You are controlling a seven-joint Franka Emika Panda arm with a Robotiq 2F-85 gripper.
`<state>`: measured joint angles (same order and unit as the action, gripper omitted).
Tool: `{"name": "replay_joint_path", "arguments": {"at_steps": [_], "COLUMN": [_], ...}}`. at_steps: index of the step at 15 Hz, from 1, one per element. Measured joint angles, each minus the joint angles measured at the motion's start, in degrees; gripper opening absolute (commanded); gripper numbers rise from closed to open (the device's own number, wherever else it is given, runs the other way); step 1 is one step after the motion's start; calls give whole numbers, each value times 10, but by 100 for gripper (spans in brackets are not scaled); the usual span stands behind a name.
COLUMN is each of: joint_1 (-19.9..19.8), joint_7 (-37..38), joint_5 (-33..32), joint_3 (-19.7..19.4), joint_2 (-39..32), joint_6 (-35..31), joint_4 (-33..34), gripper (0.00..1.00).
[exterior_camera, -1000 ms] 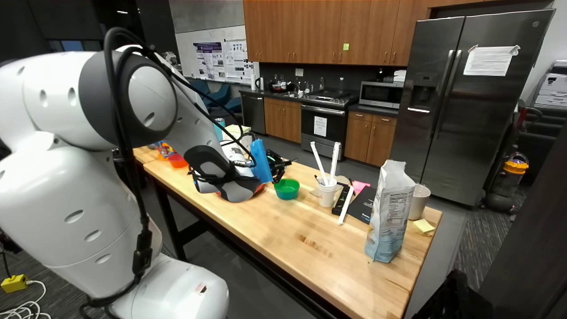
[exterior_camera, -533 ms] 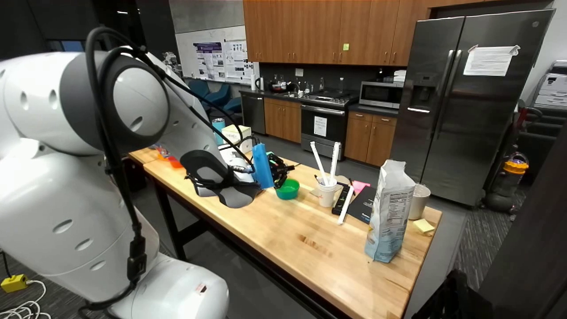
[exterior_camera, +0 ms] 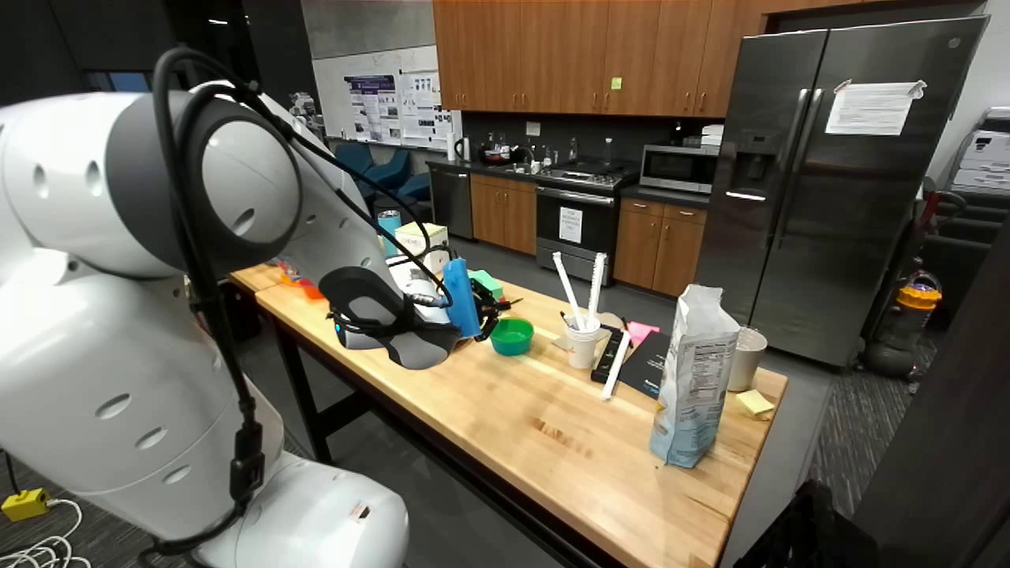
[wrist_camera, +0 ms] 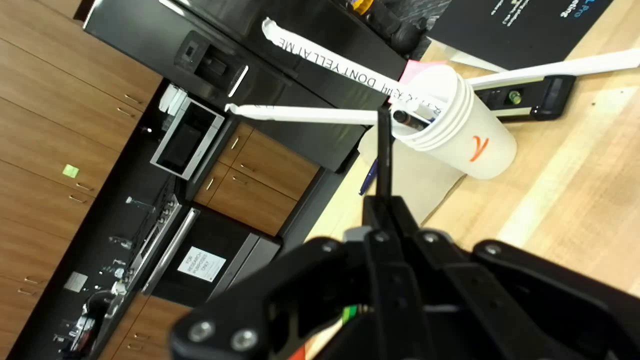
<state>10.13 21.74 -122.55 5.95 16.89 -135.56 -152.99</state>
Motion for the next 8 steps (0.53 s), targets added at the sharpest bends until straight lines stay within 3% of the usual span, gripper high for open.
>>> {"name": "replay_joint_path", "arguments": {"at_steps": [8], "joint_1": [1], "joint_7": [-76], "joint_5": [1], "joint_3": [-2], "joint_2": [0], "joint_6": [15], "joint_4": [5], "gripper": [1]}}
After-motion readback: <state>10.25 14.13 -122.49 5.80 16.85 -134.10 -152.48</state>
